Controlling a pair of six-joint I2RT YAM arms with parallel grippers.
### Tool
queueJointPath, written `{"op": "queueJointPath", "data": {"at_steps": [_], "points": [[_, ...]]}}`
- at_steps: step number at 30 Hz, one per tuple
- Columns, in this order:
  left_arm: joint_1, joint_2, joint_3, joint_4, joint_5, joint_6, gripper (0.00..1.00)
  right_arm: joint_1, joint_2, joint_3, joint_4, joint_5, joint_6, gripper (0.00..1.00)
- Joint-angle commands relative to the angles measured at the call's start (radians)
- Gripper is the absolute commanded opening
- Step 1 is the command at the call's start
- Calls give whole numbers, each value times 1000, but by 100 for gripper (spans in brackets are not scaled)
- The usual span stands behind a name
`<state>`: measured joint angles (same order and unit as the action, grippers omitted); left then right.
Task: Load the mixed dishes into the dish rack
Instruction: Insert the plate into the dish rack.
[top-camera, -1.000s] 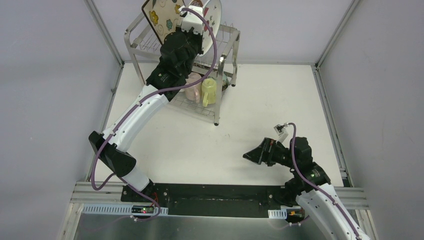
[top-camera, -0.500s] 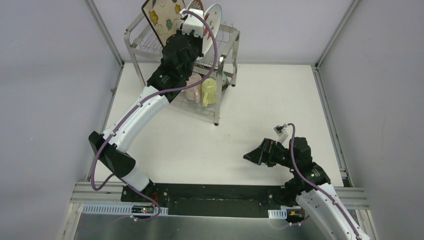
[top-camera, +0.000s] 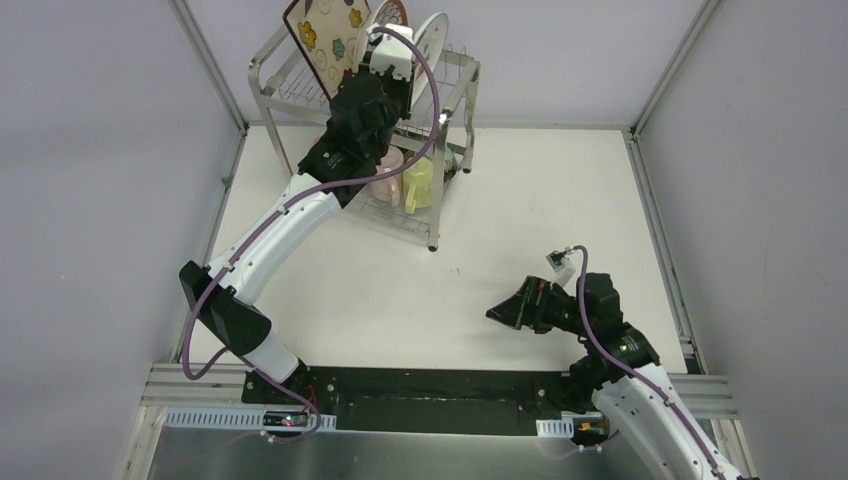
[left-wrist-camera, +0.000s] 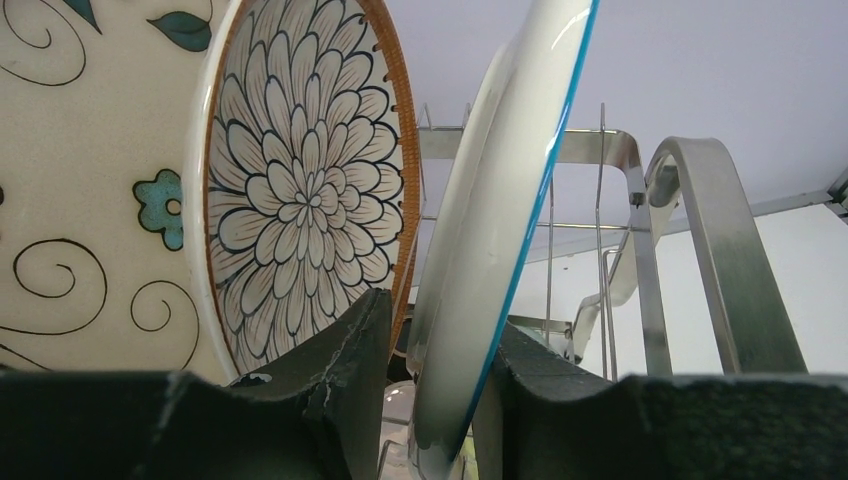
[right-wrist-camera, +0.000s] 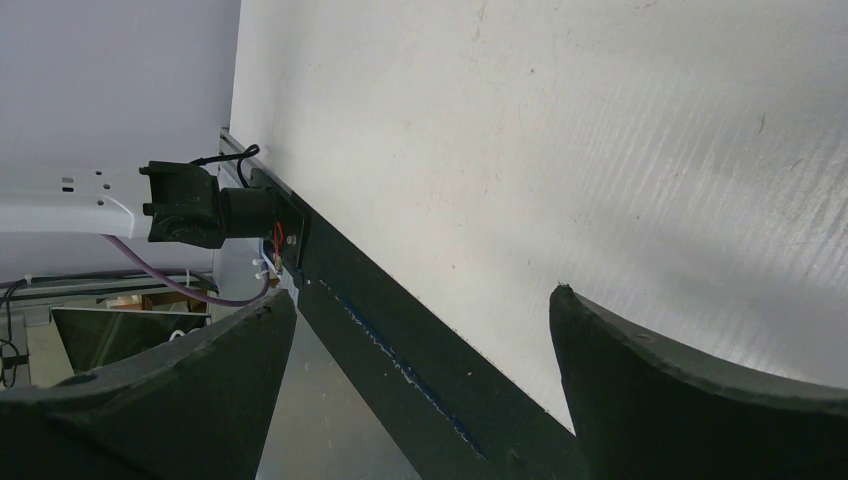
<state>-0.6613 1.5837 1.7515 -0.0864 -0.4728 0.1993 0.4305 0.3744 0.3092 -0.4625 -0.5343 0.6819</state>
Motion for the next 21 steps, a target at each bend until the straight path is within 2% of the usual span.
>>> {"op": "queueJointPath", "data": {"at_steps": [1, 13, 21], "points": [[0, -9, 44, 37, -54, 26, 34, -2, 7, 44, 30, 11, -5, 100], [16, 28, 127, -23, -87, -1, 49, -2, 8, 45, 25, 11, -9, 100], [52, 29, 150, -55, -104, -27, 50, -2, 9, 45, 27, 14, -7, 100]]}}
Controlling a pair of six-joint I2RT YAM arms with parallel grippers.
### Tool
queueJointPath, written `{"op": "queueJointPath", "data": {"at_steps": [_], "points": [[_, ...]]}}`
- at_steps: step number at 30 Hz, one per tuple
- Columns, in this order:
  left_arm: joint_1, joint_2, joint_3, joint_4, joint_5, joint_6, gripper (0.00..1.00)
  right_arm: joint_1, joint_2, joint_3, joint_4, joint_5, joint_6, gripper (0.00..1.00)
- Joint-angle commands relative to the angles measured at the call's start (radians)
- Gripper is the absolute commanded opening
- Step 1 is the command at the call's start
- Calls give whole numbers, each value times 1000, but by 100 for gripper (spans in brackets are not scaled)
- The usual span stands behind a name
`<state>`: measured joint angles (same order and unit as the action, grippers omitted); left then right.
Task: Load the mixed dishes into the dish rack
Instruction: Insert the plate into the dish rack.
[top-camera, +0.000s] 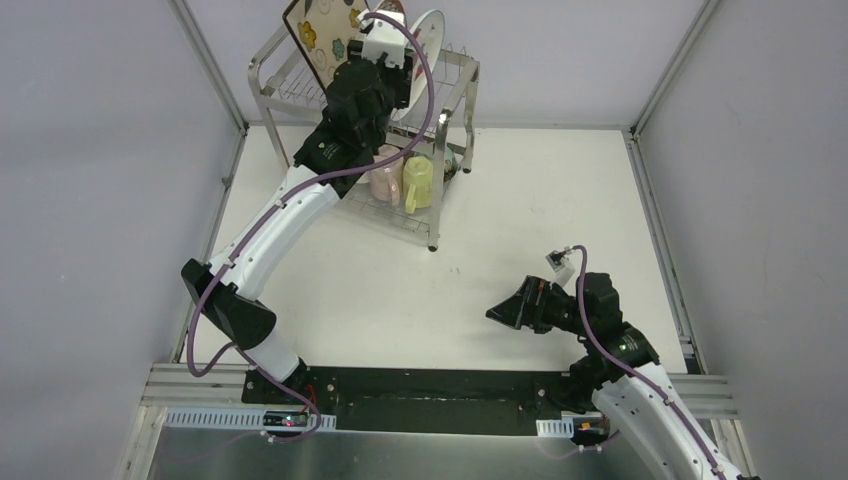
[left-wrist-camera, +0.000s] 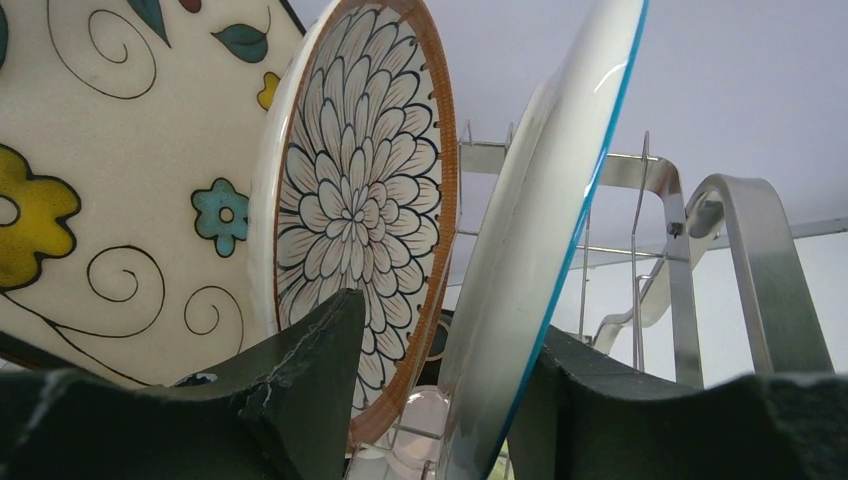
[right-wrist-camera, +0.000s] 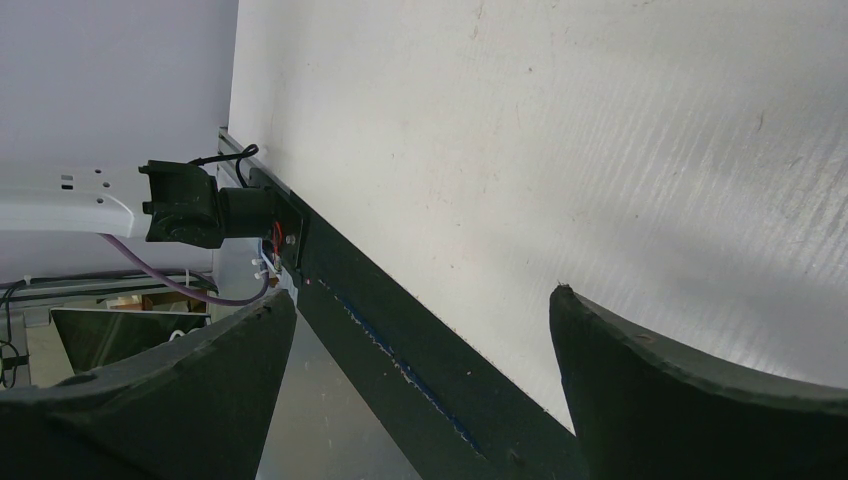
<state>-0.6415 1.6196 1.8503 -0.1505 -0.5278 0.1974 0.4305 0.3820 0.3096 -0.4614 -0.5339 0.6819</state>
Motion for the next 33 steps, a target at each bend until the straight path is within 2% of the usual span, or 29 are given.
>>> {"op": "queueJointPath", "data": {"at_steps": [1, 21, 27, 33], "points": [[36, -7, 53, 8, -49, -28, 50, -2, 3, 45, 26, 12, -7, 100], [61, -6, 108, -28, -39, -54, 59, -2, 14, 39, 39, 8, 5, 100], [62, -8, 134, -4, 63, -103, 57, -2, 18, 34, 53, 7, 13, 100], [62, 41, 195, -3, 69, -100, 52, 0, 25, 35, 59, 2, 17, 100]]}}
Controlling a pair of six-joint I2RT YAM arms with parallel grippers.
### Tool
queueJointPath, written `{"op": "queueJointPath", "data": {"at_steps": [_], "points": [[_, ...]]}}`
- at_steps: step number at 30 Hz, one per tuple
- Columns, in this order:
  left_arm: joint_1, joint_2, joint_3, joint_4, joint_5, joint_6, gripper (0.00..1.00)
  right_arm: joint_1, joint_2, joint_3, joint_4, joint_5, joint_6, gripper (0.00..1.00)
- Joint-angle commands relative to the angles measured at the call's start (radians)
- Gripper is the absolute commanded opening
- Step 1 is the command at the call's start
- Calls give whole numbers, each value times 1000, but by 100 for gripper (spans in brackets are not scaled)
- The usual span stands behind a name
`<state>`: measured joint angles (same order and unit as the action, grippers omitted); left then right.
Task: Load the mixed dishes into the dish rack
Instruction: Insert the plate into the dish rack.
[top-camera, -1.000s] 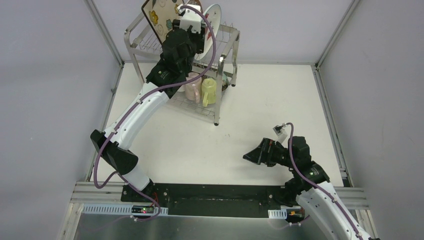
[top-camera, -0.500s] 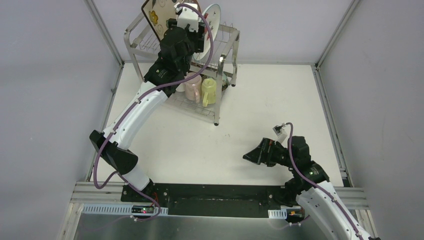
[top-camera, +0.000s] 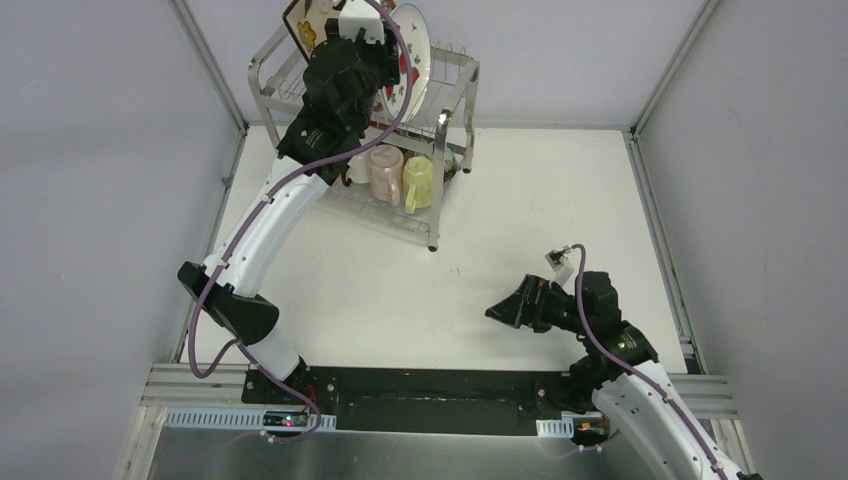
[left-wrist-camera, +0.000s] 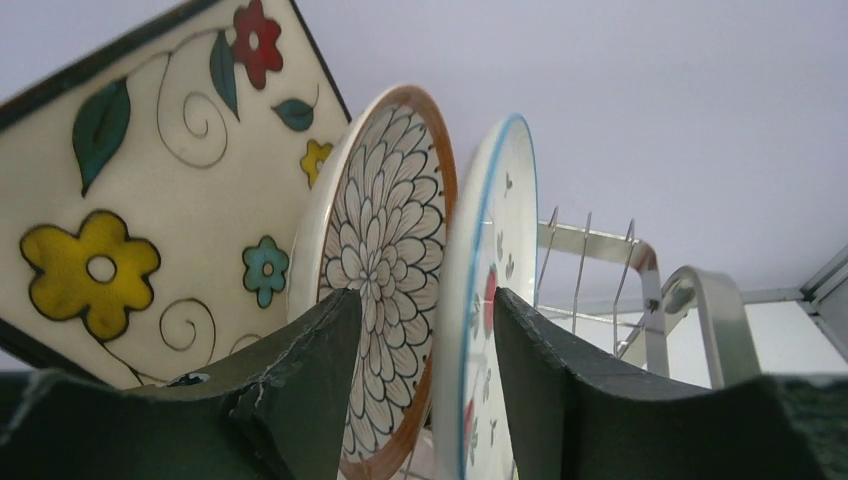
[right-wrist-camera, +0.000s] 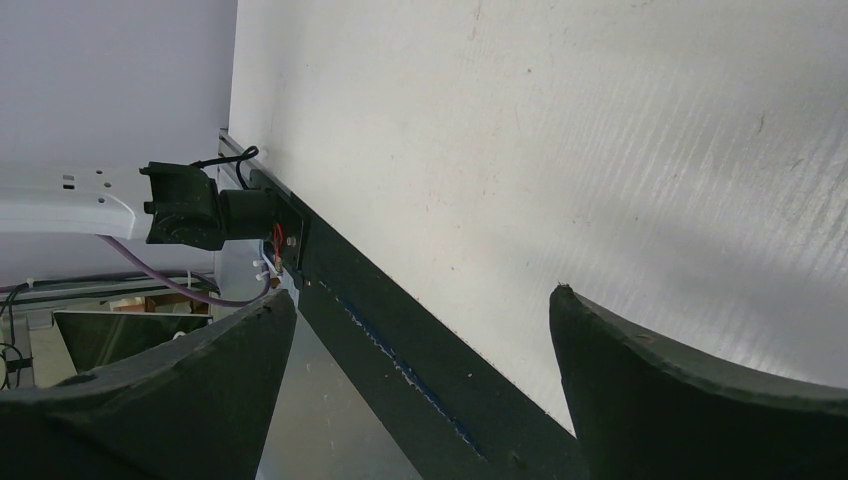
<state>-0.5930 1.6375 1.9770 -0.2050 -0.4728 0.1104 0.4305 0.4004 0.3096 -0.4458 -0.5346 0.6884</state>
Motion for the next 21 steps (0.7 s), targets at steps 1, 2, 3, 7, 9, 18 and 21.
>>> {"op": "queueJointPath", "data": {"at_steps": [1, 2, 3, 7, 9, 18, 21], "points": [[13, 31, 75, 52, 10, -9, 52, -1, 6, 36, 41, 2, 10, 100], [14, 38, 80, 52, 6, -6, 52, -2, 4, 36, 39, 2, 10, 100], [13, 42, 85, 50, 5, -2, 52, -2, 3, 36, 37, 2, 10, 100], [13, 43, 77, 45, 26, -9, 54, -2, -3, 36, 30, 4, 8, 100], [12, 31, 67, 45, 50, -15, 55, -2, -3, 38, 28, 4, 8, 100], [12, -63, 10, 24, 189, -65, 60, -2, 0, 89, -28, 23, -27, 100], [12, -106, -11, -24, 241, -96, 63, -2, 2, 126, -72, 35, -43, 100]]}}
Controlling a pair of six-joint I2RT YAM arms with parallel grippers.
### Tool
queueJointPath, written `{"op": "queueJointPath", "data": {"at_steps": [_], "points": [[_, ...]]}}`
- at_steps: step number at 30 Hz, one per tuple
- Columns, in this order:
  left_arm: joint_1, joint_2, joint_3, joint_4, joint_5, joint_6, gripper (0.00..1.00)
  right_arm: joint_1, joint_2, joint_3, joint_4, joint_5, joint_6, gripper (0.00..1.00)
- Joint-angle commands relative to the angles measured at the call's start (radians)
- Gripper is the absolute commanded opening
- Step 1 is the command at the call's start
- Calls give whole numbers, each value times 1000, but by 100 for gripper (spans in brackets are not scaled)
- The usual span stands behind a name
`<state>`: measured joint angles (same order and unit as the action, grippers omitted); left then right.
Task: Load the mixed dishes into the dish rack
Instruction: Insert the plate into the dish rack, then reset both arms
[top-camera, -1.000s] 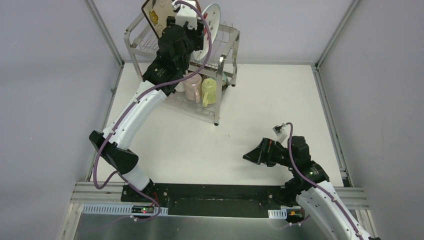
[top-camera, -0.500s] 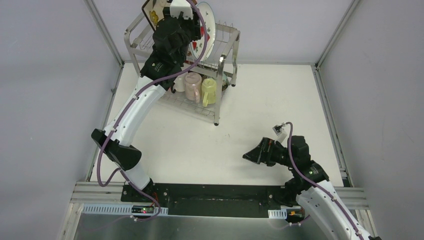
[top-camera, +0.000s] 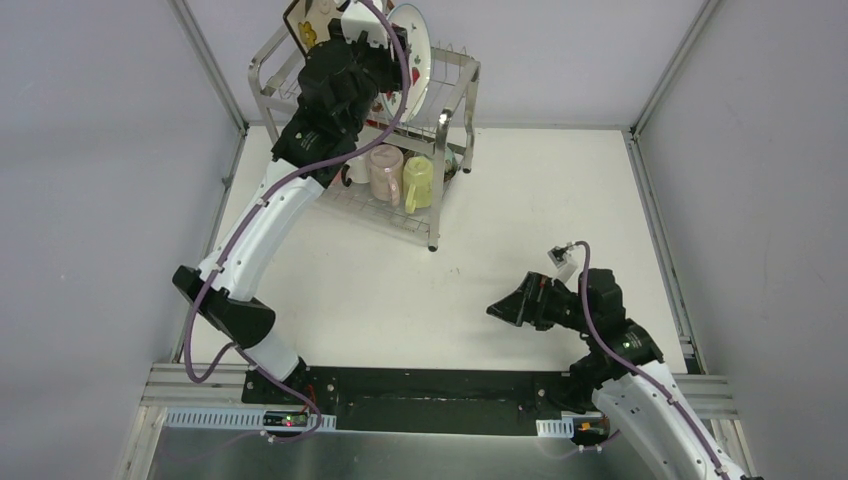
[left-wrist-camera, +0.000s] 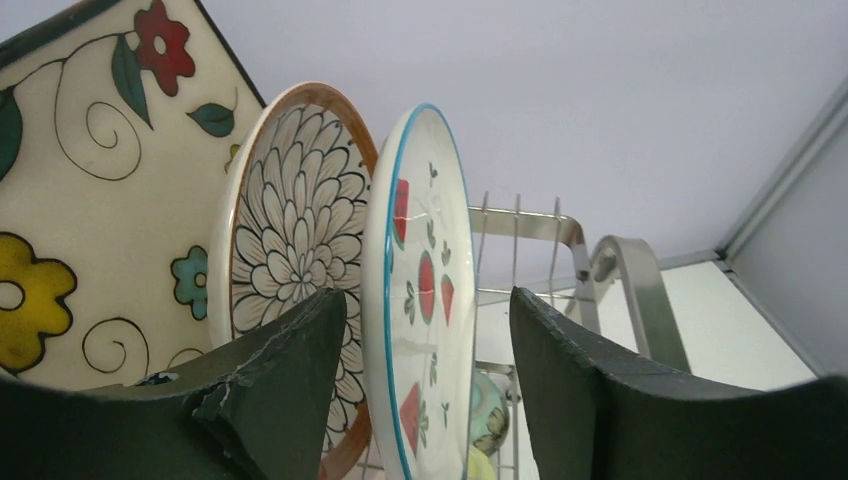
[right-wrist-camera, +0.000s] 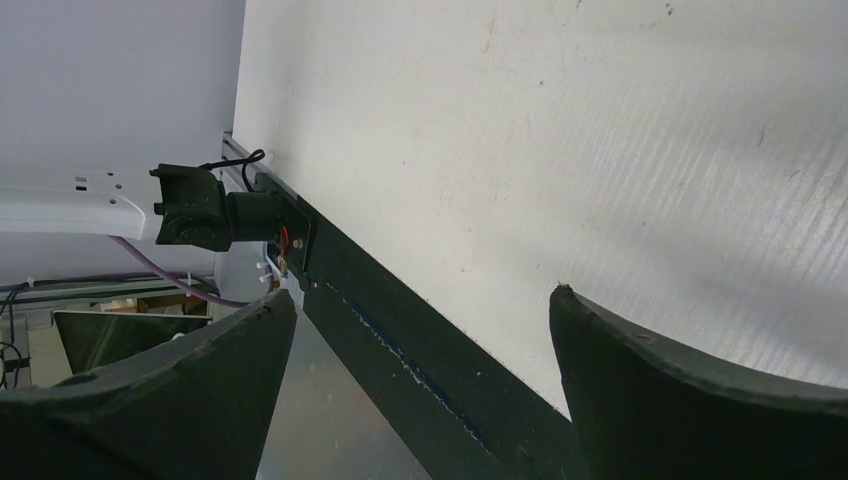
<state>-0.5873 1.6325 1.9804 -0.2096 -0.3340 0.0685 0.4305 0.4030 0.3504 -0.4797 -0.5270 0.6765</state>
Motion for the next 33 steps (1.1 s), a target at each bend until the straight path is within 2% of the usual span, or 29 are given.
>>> {"op": "queueJointPath", "data": {"at_steps": [1, 6, 9, 14, 18, 23, 28, 33], "points": [[6, -121, -25, -40, 119, -64, 64, -2, 1, 100, -57, 34, -39, 100], [5, -246, -133, -109, 182, -118, 77, -3, 11, 218, -182, 113, -83, 100], [6, -335, -209, -148, 200, -152, 98, -3, 28, 302, -261, 167, -110, 100], [6, -492, -362, -220, 290, -208, 99, -3, 61, 460, -360, 270, -134, 100], [6, -624, -545, -241, 332, -234, 99, -3, 61, 523, -372, 313, -125, 100], [6, -780, -747, -292, 457, -286, 99, -1, 41, 566, -375, 372, -98, 100], [6, -898, -963, -280, 544, -400, 99, -2, 20, 565, -374, 383, -93, 100], [6, -947, -1062, -285, 582, -397, 99, -3, 11, 542, -382, 369, -52, 100]]}}
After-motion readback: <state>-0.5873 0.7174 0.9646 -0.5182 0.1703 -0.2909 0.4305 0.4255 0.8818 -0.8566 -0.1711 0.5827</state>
